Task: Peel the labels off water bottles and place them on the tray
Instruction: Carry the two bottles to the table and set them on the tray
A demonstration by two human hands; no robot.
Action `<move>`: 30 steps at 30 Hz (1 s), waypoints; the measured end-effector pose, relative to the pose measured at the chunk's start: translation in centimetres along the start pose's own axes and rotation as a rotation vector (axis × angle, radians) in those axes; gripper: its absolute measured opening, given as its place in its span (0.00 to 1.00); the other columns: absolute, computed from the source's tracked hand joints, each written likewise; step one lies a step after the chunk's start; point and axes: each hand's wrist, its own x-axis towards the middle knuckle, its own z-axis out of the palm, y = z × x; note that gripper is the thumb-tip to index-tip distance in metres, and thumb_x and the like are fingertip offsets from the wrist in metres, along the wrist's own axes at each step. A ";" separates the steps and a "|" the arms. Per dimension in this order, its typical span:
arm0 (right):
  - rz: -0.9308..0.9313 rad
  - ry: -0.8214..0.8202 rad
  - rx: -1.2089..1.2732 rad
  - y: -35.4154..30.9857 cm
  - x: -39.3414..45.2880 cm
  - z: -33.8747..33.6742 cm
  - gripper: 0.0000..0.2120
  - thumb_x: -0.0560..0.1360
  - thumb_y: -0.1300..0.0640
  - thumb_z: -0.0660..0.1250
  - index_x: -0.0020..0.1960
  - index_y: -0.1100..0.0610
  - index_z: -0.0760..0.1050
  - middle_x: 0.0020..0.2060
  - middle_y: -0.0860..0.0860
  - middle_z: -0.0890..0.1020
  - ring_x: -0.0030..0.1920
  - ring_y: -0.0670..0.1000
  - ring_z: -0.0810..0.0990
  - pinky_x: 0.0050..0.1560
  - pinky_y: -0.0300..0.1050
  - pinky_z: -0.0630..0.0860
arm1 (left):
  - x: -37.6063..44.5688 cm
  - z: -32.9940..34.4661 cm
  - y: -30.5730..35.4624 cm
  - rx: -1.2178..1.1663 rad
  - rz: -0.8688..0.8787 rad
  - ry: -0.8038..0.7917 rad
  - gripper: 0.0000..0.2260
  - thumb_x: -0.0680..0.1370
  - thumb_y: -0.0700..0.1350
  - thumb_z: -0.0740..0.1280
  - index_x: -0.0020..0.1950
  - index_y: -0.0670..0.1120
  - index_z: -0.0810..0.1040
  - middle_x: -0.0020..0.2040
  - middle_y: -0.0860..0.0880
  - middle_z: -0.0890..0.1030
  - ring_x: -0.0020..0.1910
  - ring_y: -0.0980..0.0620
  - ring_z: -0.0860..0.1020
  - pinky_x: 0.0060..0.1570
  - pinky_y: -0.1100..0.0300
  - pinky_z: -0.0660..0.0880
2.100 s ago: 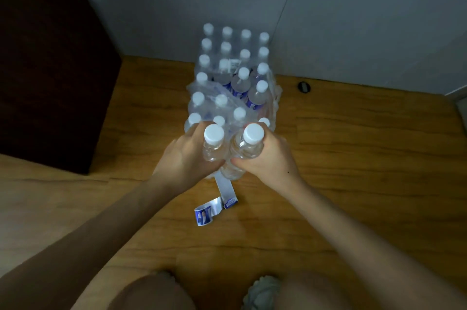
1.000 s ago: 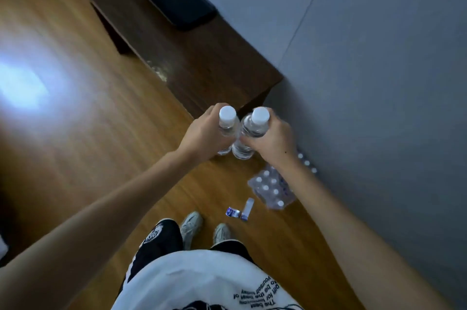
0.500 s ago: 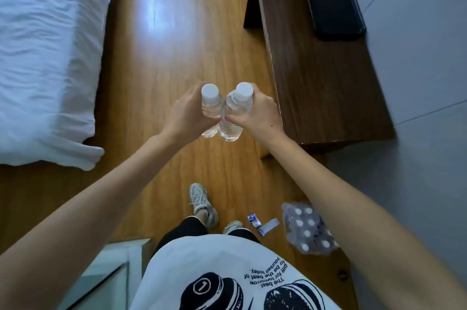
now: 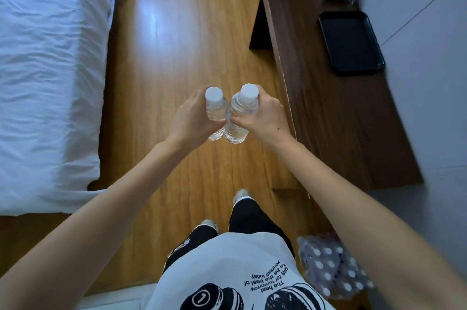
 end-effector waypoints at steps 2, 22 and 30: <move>0.003 -0.001 -0.007 0.4 3.9 0.0 0.30 0.62 0.50 0.79 0.59 0.56 0.73 0.50 0.51 0.82 0.50 0.53 0.80 0.50 0.52 0.77 | 3.9 0.0 -0.4 0.007 -0.003 -0.003 0.26 0.66 0.50 0.76 0.61 0.48 0.71 0.53 0.51 0.80 0.45 0.51 0.77 0.42 0.59 0.68; 0.032 -0.024 0.030 4.1 44.8 -4.1 0.29 0.62 0.50 0.79 0.59 0.56 0.74 0.50 0.53 0.82 0.51 0.56 0.80 0.51 0.56 0.77 | 45.1 -0.4 0.3 -0.010 -0.028 -0.056 0.24 0.68 0.53 0.74 0.59 0.49 0.71 0.49 0.51 0.81 0.45 0.48 0.79 0.41 0.55 0.73; 0.282 0.304 0.096 7.4 54.2 -5.6 0.25 0.60 0.48 0.78 0.55 0.50 0.75 0.48 0.46 0.83 0.48 0.51 0.81 0.45 0.43 0.75 | 61.7 2.5 0.7 -0.023 0.239 -0.355 0.24 0.66 0.50 0.74 0.58 0.51 0.70 0.53 0.51 0.77 0.51 0.46 0.78 0.48 0.48 0.75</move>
